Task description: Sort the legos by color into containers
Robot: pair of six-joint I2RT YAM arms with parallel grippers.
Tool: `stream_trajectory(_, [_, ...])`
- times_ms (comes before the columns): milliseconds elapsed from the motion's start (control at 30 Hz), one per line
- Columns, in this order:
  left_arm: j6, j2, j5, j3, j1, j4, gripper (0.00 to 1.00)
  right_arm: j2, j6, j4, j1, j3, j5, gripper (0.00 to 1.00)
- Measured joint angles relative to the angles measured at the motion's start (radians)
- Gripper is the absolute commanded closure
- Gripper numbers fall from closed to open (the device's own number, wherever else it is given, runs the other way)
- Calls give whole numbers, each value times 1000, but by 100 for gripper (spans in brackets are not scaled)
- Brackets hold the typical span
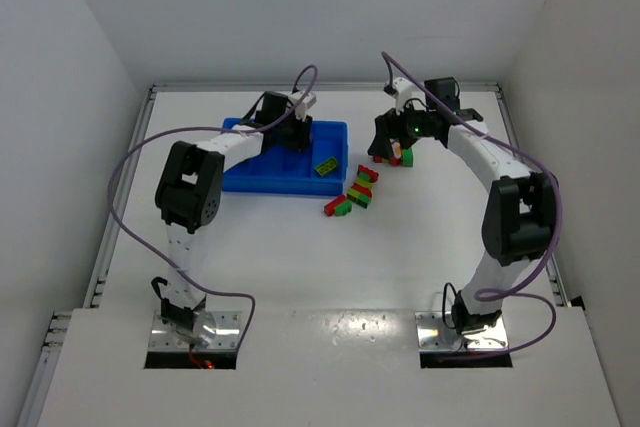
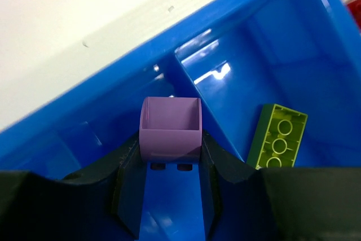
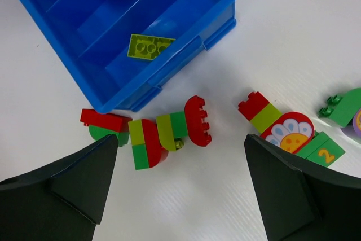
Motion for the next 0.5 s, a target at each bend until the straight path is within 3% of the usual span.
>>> stream_trajectory(267, [-91, 21, -11, -16, -29, 27, 77, -46, -17, -10, 0, -42, 5, 6])
stream_trajectory(333, [-120, 23, -10, -16, -29, 41, 68, -55, -25, -12, 0, -49, 5, 6])
stream_trajectory(500, [-194, 60, -17, 31, -21, 74, 35, -58, -81, -47, 0, -60, 3, 6])
